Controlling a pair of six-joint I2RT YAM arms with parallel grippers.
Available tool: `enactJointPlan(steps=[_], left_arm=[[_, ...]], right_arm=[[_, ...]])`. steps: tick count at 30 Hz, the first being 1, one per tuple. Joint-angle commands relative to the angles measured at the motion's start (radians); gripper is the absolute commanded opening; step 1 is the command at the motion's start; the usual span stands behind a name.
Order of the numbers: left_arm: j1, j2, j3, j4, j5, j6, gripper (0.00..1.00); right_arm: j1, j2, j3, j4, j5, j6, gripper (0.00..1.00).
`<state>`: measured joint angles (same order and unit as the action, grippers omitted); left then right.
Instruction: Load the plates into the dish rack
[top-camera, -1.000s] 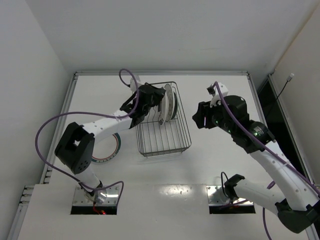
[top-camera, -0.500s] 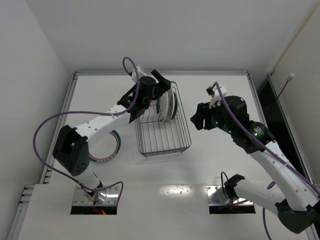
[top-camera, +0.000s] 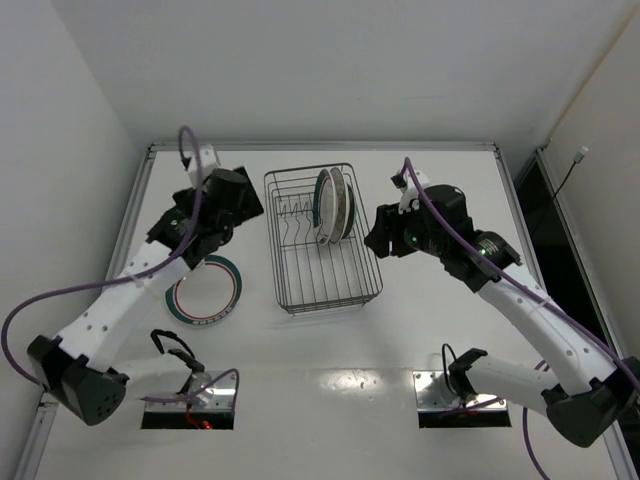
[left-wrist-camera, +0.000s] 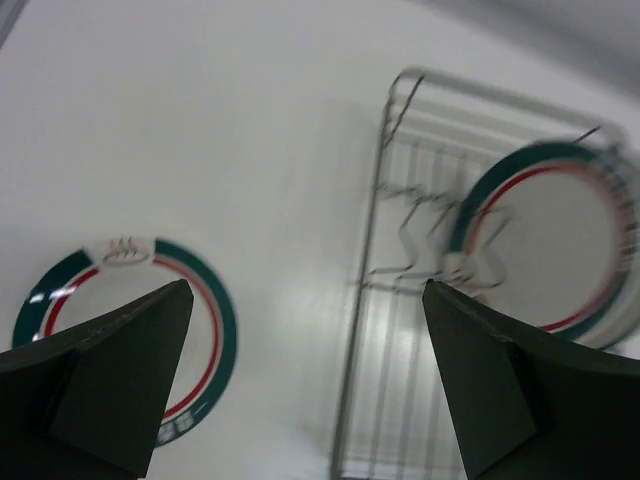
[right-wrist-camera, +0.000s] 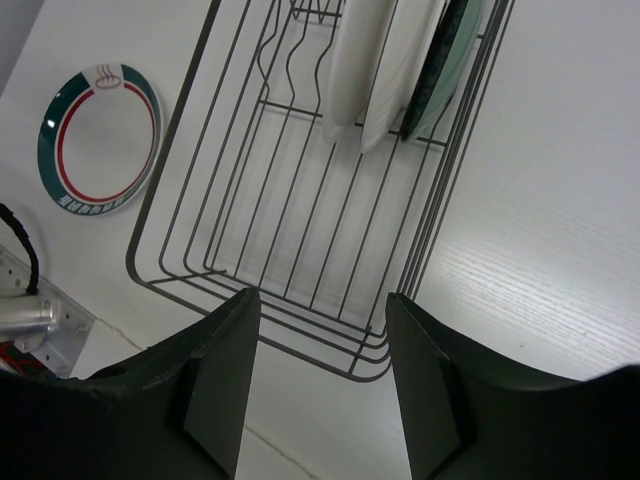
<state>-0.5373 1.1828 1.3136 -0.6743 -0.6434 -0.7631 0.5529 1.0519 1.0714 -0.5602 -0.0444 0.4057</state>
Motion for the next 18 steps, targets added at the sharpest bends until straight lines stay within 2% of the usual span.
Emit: enactJointPlan(steps=[1,10,18], left_arm=[[0.023,0.054,-0.143,-0.199,0.059,0.018,1.0],[0.105,0.216,-0.329,-0.079,0.214,0.054,0.97],[0.128,0.363,-0.402,0.016,0.295,0.082,0.93]], right_arm=[[-0.001,0.02,0.019,0.062,-0.048,0.021,0.5],[-0.001,0.033,0.039,0.037,-0.037,0.01,0.5],[-0.01,0.023,0.039,0.025,-0.018,0.001,0.5]])
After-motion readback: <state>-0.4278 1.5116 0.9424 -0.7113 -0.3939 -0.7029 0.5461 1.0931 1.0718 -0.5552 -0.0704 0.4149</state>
